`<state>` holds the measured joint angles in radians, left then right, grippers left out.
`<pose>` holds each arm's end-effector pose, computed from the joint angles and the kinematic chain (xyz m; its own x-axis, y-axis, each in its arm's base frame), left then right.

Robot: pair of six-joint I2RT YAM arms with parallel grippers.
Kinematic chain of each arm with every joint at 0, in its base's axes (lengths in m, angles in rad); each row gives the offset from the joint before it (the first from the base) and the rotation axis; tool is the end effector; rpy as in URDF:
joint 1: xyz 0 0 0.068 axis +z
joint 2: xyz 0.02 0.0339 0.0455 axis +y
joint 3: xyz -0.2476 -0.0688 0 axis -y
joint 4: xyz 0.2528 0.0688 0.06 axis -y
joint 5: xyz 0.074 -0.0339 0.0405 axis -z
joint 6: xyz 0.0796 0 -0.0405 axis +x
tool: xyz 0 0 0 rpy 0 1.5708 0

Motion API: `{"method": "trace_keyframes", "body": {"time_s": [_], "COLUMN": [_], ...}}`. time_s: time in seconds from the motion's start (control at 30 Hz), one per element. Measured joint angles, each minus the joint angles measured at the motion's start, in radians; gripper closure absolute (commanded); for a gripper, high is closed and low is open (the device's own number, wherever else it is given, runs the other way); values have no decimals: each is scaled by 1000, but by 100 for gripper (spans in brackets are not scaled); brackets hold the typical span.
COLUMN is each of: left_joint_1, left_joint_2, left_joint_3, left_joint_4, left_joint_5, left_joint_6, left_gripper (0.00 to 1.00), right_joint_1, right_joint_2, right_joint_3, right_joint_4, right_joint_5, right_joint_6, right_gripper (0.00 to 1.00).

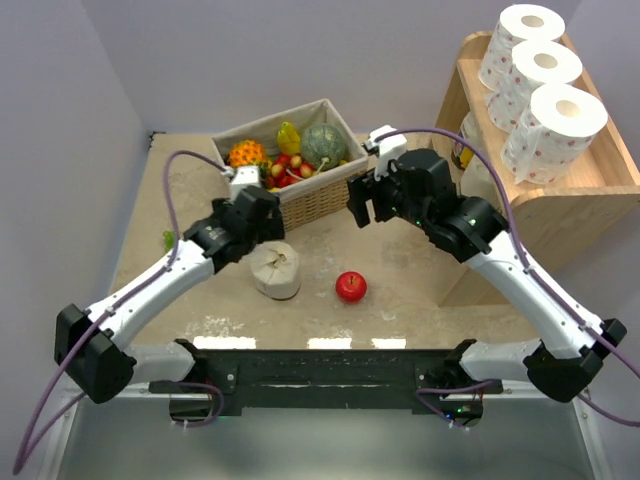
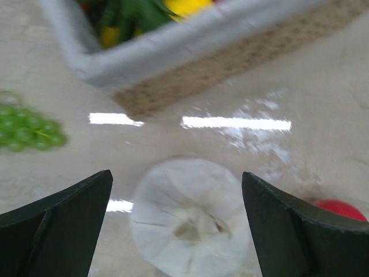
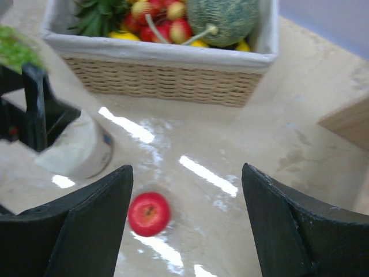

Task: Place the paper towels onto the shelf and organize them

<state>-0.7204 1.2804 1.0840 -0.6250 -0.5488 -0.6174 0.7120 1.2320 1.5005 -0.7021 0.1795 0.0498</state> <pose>0.2569 -0.1703 0.2564 -0.6198 -0.1131 -0.7765 -0.0774 0.9935 -0.0830 0.2392 0.1877 0.4079 -0.3436 -0.2318 -0.9101 -0.5037 0.8634 -0.0297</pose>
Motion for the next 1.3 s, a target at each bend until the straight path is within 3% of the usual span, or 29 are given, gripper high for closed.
{"method": "trace_keyframes", "body": {"time_s": [0.17,0.4,0.6,0.8,1.3], "left_joint_1": [248,460,473,473,473], "left_joint_2": [-122,-296,-419,-514,-489], "left_joint_3": [-36,-190,-252,-252,-252], "left_joint_4": [24,35,18,35,34], "left_joint_5": [22,-16,-107,-166,-182], "left_joint_6": [43,82,88,87,87], "left_gripper": [0,0,0,0,0], "right_joint_1": [100,266,359,376,420], "right_joint_2": [82,264,454,568,684], "right_joint_3": [-2,0,20,84,122], "right_joint_4": [66,160,191,198,201], "right_joint_5": [-65,-94,-94,-84,-50], "right_joint_6": [93,142,138,123,113], "right_gripper": [23,22,21,21,22]}}
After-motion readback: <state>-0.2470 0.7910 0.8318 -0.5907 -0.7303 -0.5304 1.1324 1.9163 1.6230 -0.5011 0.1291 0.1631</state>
